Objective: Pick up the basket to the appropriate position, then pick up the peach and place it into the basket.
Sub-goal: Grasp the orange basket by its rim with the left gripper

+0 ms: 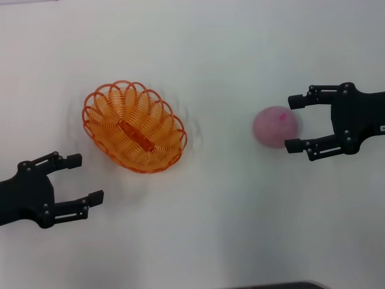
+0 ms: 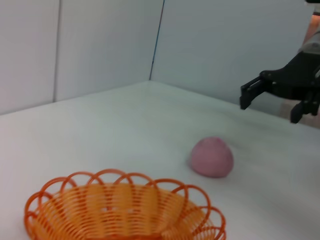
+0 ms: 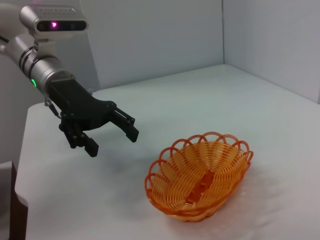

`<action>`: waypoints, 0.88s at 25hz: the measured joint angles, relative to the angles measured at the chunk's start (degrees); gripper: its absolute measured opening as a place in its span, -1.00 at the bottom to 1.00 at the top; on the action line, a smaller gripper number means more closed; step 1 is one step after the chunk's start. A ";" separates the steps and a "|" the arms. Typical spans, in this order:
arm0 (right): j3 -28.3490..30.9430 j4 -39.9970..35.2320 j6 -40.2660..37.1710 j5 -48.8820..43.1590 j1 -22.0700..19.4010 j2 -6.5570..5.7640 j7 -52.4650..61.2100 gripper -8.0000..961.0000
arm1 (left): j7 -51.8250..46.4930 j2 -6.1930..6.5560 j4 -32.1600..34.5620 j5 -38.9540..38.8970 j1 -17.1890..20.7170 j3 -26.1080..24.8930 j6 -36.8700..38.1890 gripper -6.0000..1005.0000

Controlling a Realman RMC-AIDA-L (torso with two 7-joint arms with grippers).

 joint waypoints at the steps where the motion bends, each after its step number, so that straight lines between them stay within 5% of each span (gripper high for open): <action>1: -0.04 0.00 0.01 0.00 0.01 0.01 0.00 0.90 | 0.04 0.00 0.00 0.08 0.05 0.00 -0.35 0.67; 22: -0.48 -0.23 -0.04 -1.07 0.94 -0.69 0.97 0.90 | -0.44 0.01 0.17 0.36 0.00 -0.02 -0.52 0.77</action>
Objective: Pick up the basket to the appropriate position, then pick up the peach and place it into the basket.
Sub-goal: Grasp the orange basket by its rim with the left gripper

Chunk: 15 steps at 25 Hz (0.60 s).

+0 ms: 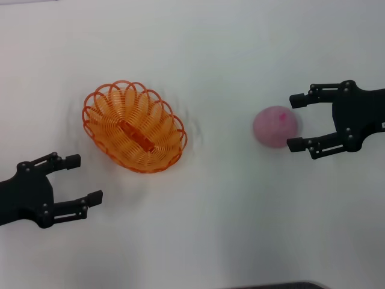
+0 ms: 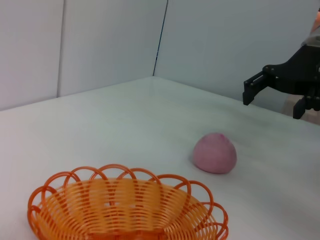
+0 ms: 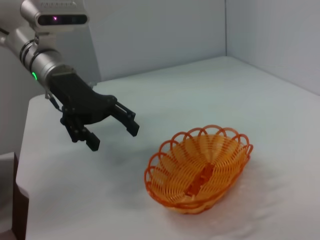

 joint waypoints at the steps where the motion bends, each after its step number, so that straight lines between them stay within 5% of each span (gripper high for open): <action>1: 0.00 0.01 0.07 -0.28 0.04 0.00 0.00 0.90 | 0.00 0.01 0.00 -0.07 -0.09 0.00 0.01 0.77; 15: 0.01 0.04 0.75 -0.93 0.18 0.10 -0.02 0.90 | -0.03 0.14 -0.51 -1.77 -2.93 -0.67 -0.81 0.77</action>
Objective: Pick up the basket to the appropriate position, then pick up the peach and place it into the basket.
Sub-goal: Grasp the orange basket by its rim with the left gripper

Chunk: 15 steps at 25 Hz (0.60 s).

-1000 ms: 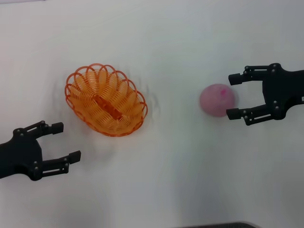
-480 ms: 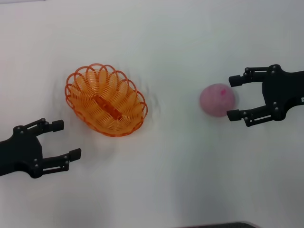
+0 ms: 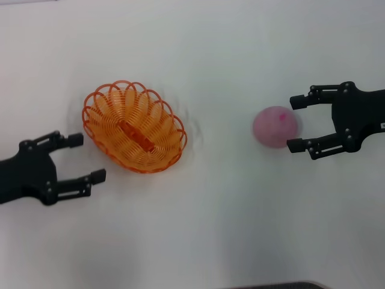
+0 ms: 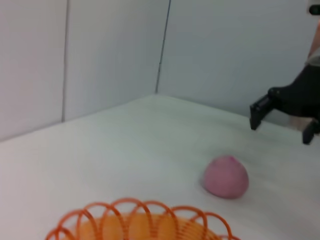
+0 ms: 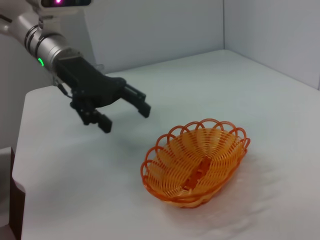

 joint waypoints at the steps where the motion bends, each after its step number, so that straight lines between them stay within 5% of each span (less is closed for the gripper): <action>1: -0.01 0.00 0.03 -0.01 0.01 0.05 0.00 0.90 | 0.00 -0.04 -0.17 -0.55 -0.32 -0.10 -0.30 0.77; 15: -0.01 0.11 0.11 0.23 0.78 1.15 0.00 0.90 | 0.29 -0.29 -5.03 -10.18 -6.71 0.24 -12.67 0.77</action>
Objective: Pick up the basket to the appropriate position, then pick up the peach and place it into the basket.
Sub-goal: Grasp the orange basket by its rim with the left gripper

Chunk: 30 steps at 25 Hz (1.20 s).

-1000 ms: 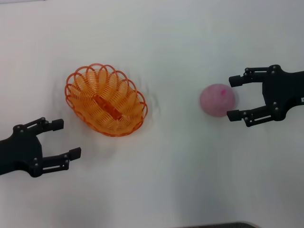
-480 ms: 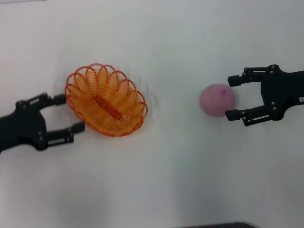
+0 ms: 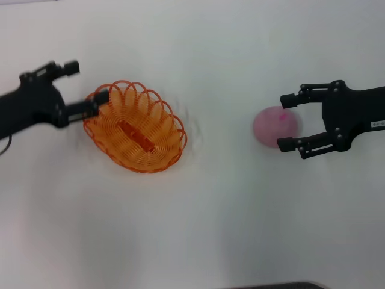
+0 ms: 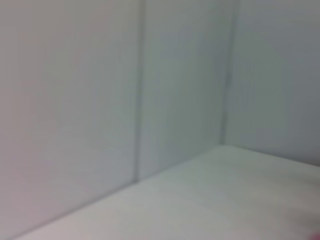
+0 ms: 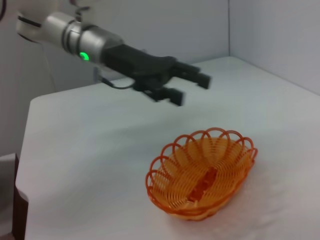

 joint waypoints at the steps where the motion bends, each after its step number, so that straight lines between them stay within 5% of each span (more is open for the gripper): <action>1: 0.00 0.00 0.00 0.02 0.10 0.14 0.01 0.90 | -0.03 0.00 -0.70 -0.88 -0.50 0.01 -1.69 0.77; 12: 0.46 0.52 0.11 0.06 0.31 0.83 0.18 0.90 | 0.20 0.21 -5.69 -4.46 -6.22 0.80 -15.13 0.77; 22: 0.87 0.67 0.11 0.10 0.00 0.86 0.55 0.90 | -1.30 0.23 -5.07 -4.36 -6.74 2.76 -16.72 0.77; 30: 1.14 0.68 0.54 0.10 0.28 0.86 0.55 0.90 | -26.84 0.19 9.61 6.45 -5.53 15.47 -17.05 0.77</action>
